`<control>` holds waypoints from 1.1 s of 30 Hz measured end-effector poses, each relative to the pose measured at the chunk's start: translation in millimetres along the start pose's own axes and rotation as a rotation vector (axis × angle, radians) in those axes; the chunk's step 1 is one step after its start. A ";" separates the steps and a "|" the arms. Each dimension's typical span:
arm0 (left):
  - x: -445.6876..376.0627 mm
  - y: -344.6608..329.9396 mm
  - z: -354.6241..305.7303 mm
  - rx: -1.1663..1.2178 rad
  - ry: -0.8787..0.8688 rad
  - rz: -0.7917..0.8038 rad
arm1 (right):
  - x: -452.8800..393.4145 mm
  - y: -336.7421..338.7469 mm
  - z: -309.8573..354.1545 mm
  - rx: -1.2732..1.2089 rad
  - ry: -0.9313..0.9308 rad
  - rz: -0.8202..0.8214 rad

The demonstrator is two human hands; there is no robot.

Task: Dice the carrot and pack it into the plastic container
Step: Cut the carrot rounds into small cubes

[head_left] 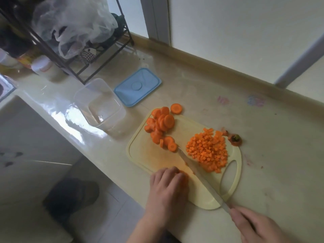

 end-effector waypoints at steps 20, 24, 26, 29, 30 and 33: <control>7.4 -8.3 -0.3 0.074 -0.127 0.067 | 12.9 -2.9 -17.9 0.042 -0.038 -0.010; 7.4 -7.7 -1.2 0.085 -0.125 0.085 | 11.5 -0.7 -19.8 0.154 0.011 0.012; 6.0 -7.2 -2.8 0.078 -0.122 0.076 | 10.7 -0.1 -17.9 0.222 0.030 0.009; 3.8 -7.5 -3.7 0.068 -0.116 0.061 | 6.2 -5.3 -11.7 0.288 0.031 0.012; 3.8 -7.6 -3.4 0.067 -0.114 0.062 | 3.6 -7.6 -8.4 0.285 0.040 0.024; 5.8 -6.6 -1.3 0.067 -0.116 0.102 | -2.4 -10.7 1.3 0.198 0.060 0.109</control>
Point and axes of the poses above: each hand's wrist, its own x-axis away from the middle knuckle, its own y-axis out of the back of the hand, z = x × y, the point moved 6 cm from there along -x, towards the middle knuckle, and after that the axes turned 14 degrees about -y, right-handed, at the moved point
